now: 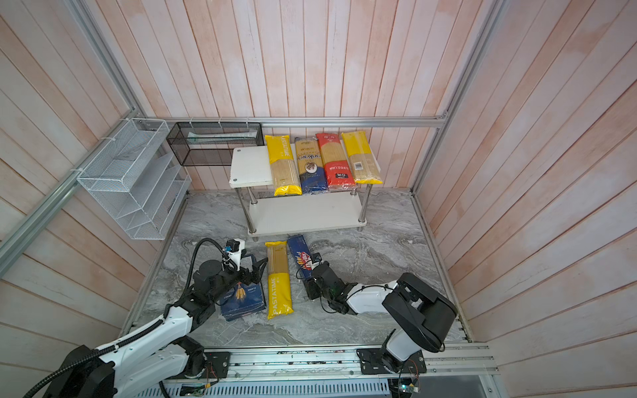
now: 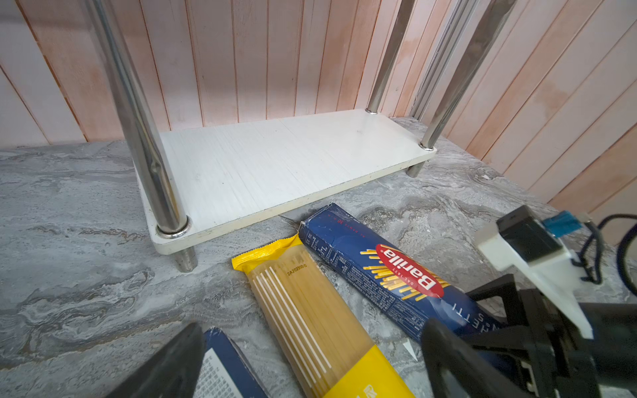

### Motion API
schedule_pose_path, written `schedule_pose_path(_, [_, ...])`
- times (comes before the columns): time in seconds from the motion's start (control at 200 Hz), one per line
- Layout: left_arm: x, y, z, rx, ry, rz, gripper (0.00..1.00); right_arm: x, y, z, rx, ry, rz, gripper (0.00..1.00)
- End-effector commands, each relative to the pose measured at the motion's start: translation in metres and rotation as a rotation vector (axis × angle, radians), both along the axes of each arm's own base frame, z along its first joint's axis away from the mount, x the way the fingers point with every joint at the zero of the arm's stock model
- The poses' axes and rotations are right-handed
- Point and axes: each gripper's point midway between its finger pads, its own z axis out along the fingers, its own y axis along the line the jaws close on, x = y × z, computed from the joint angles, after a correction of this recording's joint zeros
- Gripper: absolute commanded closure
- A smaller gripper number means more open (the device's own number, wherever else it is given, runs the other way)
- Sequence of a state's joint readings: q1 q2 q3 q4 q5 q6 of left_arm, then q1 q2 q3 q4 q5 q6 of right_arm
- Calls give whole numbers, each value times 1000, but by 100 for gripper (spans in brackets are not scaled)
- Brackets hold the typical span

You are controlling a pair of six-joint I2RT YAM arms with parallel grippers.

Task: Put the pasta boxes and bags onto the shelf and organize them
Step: 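Lift the blue Barilla box and swing it toward the shelf with the right gripper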

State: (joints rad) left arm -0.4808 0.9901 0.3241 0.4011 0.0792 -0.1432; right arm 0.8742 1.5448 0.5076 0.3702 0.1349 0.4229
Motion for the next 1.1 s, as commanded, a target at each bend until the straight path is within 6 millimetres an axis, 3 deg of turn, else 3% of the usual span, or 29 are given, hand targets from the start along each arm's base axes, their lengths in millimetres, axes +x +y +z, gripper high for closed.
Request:
schedule_pose_path(0.0, [-1, -4, 7, -20, -15, -18, 0, -11, -1, -5, 8, 46, 19, 49])
schedule_pose_path(0.335, [0, -5, 6, -20, -11, -20, 0, -14, 1, 26, 54, 12, 18, 64])
schedule_pose_path(0.515, [0, -5, 6, -20, -12, -20, 0, -14, -10, 47, 89, -45, -17, 73])
schedule_pose_path(0.81, [-1, -5, 7, -20, -14, -19, 0, -17, -13, 77, 162, -99, -19, 81])
schedule_pose_path(1.095, [-1, -5, 7, -22, -16, -24, 0, -14, -35, 110, 201, -202, -90, 85])
